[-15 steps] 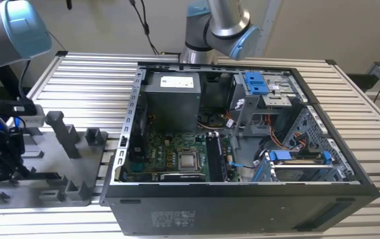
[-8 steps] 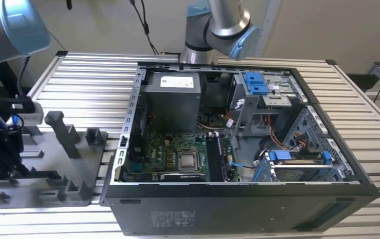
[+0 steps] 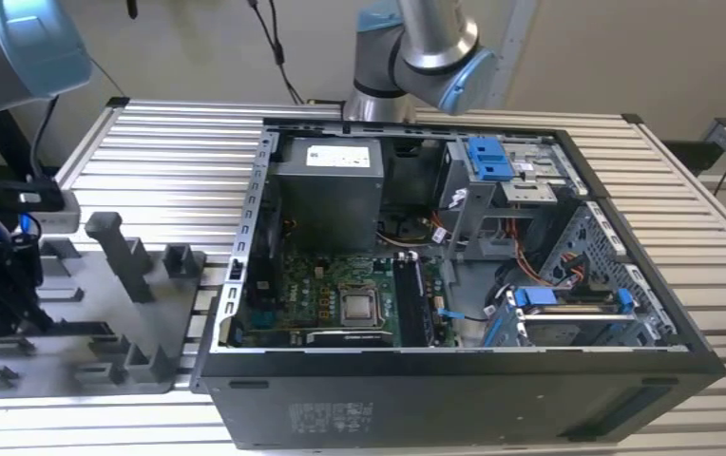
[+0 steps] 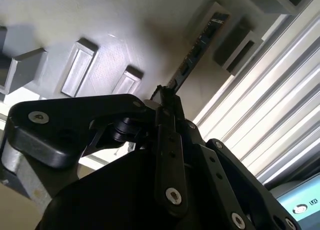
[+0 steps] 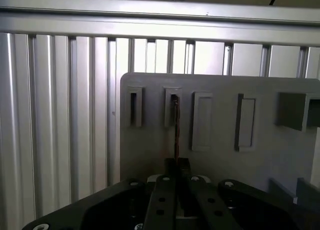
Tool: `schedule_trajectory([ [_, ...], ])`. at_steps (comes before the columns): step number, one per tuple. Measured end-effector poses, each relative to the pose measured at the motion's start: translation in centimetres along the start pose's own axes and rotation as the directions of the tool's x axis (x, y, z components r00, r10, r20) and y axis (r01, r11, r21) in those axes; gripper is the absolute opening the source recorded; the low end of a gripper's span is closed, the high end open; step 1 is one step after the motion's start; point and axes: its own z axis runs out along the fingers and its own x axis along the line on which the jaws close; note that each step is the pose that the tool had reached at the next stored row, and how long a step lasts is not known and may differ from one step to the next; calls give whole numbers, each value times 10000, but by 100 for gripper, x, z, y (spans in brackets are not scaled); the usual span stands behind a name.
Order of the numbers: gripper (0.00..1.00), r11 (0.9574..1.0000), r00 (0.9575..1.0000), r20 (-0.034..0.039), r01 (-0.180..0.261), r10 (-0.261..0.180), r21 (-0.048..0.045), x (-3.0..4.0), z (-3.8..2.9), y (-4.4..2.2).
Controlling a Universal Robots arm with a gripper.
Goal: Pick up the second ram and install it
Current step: 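Pick up the second ram and move it above second insertion slot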
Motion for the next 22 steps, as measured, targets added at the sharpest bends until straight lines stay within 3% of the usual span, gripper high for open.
schedule_trajectory([
  [14,14,9997,9994,272,-232,232,8,-4,-158,-2],
  [22,14,9992,9988,292,-397,397,10,-5,-253,-5],
])
